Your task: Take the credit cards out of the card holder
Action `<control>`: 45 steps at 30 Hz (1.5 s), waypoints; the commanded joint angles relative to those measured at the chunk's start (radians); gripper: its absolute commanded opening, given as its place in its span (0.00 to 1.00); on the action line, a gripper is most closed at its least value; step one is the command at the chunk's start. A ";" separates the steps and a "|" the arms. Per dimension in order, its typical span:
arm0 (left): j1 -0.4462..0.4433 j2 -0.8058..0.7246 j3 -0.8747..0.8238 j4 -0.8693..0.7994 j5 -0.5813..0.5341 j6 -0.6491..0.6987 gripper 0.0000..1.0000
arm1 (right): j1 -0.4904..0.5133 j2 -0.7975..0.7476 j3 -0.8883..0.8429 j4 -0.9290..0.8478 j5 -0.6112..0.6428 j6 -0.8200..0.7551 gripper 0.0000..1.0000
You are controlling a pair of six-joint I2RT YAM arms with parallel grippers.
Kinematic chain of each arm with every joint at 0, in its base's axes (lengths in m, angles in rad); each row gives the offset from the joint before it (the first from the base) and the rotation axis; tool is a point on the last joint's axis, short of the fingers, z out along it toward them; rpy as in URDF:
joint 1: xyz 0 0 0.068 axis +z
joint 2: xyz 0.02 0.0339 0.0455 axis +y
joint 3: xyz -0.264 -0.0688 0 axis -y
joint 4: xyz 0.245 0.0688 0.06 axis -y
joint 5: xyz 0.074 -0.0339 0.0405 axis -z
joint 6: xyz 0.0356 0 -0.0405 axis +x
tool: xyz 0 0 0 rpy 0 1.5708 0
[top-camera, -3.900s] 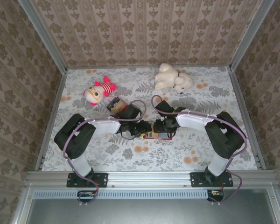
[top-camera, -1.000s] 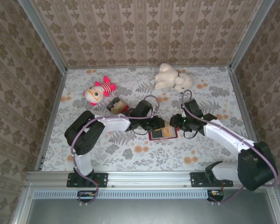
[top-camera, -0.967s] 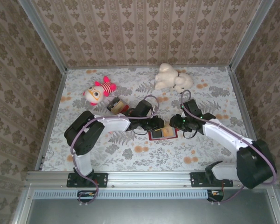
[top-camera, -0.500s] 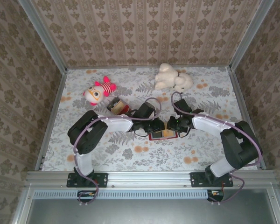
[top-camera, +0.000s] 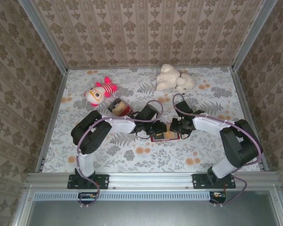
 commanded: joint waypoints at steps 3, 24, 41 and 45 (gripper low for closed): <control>0.004 0.028 0.001 -0.003 -0.018 -0.027 0.29 | -0.007 0.026 -0.019 0.001 -0.023 0.019 0.23; 0.023 0.018 -0.010 0.041 0.047 0.049 0.18 | -0.007 0.052 -0.024 -0.002 -0.018 0.025 0.22; 0.048 -0.109 -0.088 -0.030 0.022 0.142 0.05 | -0.006 0.029 -0.046 0.016 0.000 0.035 0.21; 0.056 -0.186 -0.102 -0.146 -0.035 0.236 0.03 | -0.006 -0.030 -0.053 0.040 -0.022 0.030 0.22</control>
